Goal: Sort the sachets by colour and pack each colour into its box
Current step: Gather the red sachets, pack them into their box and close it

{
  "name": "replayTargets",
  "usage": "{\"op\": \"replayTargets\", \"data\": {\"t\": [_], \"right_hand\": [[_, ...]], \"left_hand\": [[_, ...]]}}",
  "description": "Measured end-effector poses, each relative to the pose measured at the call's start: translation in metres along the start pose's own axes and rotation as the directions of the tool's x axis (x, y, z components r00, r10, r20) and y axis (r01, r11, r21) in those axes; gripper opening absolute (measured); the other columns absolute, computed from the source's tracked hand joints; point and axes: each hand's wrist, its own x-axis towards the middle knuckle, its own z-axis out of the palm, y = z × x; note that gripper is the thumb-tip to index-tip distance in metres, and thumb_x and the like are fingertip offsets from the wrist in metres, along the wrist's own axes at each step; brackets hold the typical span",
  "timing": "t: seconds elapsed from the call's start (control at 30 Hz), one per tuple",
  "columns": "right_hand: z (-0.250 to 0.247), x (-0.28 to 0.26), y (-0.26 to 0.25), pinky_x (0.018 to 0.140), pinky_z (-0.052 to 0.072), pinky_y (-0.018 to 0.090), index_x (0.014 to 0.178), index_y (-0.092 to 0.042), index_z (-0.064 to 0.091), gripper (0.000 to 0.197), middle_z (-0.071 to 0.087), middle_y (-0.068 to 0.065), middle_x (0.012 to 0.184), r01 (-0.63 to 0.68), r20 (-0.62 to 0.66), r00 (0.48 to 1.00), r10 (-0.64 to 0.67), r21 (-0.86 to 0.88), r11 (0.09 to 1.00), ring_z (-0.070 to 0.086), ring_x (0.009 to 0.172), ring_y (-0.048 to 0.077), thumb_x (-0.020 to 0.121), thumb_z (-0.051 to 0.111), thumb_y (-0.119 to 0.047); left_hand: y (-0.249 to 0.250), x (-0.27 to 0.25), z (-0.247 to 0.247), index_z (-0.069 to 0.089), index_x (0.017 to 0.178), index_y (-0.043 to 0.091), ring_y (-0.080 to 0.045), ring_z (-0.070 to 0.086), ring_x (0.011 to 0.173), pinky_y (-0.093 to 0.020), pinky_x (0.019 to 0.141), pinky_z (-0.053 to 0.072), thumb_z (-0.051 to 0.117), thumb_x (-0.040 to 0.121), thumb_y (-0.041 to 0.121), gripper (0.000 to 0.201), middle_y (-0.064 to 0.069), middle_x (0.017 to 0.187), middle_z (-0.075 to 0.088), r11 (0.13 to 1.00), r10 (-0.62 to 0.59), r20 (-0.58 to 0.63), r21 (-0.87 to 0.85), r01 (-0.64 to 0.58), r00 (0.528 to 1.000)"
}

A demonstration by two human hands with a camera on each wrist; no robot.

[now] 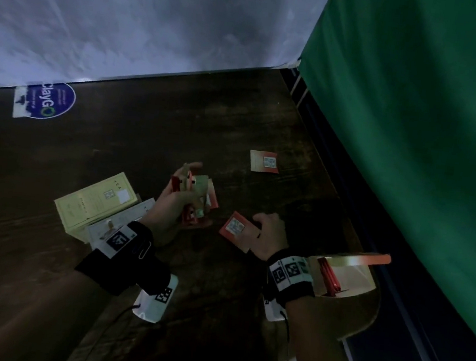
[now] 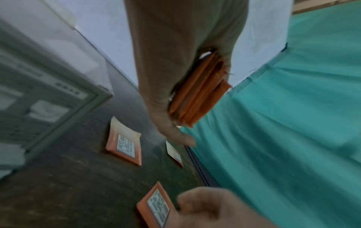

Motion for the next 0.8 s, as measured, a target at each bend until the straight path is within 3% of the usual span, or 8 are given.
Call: {"op": "replayTargets", "data": {"t": [0.1,0.23,0.37,0.43,0.53,0.63,0.73,0.8], "right_hand": [[0.014,0.006,-0.007,0.106,0.037,0.041,0.134,-0.021,0.043,0.075,0.035,0.004,0.138,0.001,-0.005,1.0,-0.002,-0.11,0.994,0.034,0.129,0.024,0.07,0.078,-0.041],[0.017,0.017,-0.015,0.101,0.041,0.045,0.125,-0.019,0.048,0.06,0.05,0.006,0.129,-0.036,0.064,0.997,0.043,-0.098,0.995,0.044,0.122,0.027,0.074,0.076,-0.037],[0.0,0.026,-0.032,0.095,0.047,0.035,0.123,-0.016,0.051,0.035,0.054,0.004,0.125,0.0,0.085,0.996,-0.018,0.204,0.979,0.054,0.115,0.02,0.09,0.059,-0.019],[-0.01,0.031,-0.048,0.093,0.048,0.035,0.129,-0.018,0.048,0.04,0.053,0.004,0.128,0.008,0.092,0.995,-0.046,0.376,0.927,0.054,0.115,0.02,0.091,0.058,-0.018],[-0.011,0.04,-0.074,0.098,0.046,0.037,0.136,-0.016,0.043,0.05,0.049,0.008,0.137,-0.027,0.12,0.992,-0.039,0.509,0.86,0.051,0.121,0.022,0.089,0.061,-0.02],[0.004,0.044,-0.093,0.096,0.043,0.036,0.141,-0.012,0.033,0.068,0.042,0.012,0.141,-0.116,0.148,0.988,0.055,0.449,0.886,0.046,0.127,0.026,0.084,0.068,-0.025],[0.022,0.049,-0.103,0.106,0.036,0.044,0.142,-0.008,0.025,0.102,0.035,0.014,0.143,-0.067,0.07,0.996,0.051,0.249,0.966,0.037,0.132,0.03,0.066,0.079,-0.048],[0.024,0.053,-0.108,0.107,0.033,0.047,0.137,-0.008,0.033,0.104,0.033,0.014,0.142,-0.041,0.049,0.998,0.035,0.134,0.99,0.035,0.131,0.032,0.059,0.08,-0.057]], "left_hand": [[0.0,0.0,0.001,0.058,0.107,0.047,-0.033,0.056,0.109,-0.066,0.088,0.046,0.05,0.082,-0.011,0.063,-0.007,0.119,0.053,0.999,0.013,0.065,0.036,-0.016,0.998],[-0.004,0.004,-0.001,0.061,0.104,0.031,-0.029,0.059,0.104,-0.063,0.093,0.045,0.058,0.083,-0.006,0.042,-0.01,0.116,0.058,0.996,0.02,0.068,0.09,-0.026,0.997],[0.0,0.004,0.0,0.056,0.106,0.02,-0.024,0.063,0.098,-0.046,0.079,0.056,0.062,0.083,-0.001,0.032,-0.009,0.115,0.063,0.998,0.067,-0.105,0.015,-0.065,0.992],[0.003,0.007,-0.004,0.054,0.107,0.02,-0.017,0.065,0.093,-0.032,0.063,0.056,0.061,0.083,-0.002,0.033,-0.003,0.112,0.064,0.987,0.139,-0.206,-0.054,-0.153,0.969],[0.01,0.012,-0.009,0.054,0.101,0.024,-0.015,0.062,0.09,-0.031,0.067,0.052,0.057,0.084,-0.006,0.035,-0.003,0.113,0.061,0.947,0.228,-0.299,-0.152,-0.283,0.926],[0.015,0.015,-0.014,0.055,0.099,0.028,-0.014,0.061,0.087,-0.033,0.075,0.051,0.056,0.083,-0.007,0.038,-0.001,0.107,0.059,0.915,0.299,-0.331,-0.168,-0.368,0.895],[0.02,0.016,-0.017,0.055,0.098,0.029,-0.014,0.059,0.086,-0.032,0.076,0.05,0.057,0.082,-0.008,0.041,0.001,0.103,0.058,0.907,0.333,-0.353,-0.132,-0.399,0.875],[0.022,0.016,-0.017,0.054,0.098,0.029,-0.014,0.057,0.087,-0.033,0.077,0.049,0.057,0.082,-0.008,0.041,0.001,0.102,0.057,0.906,0.335,-0.369,-0.127,-0.404,0.867]]}}
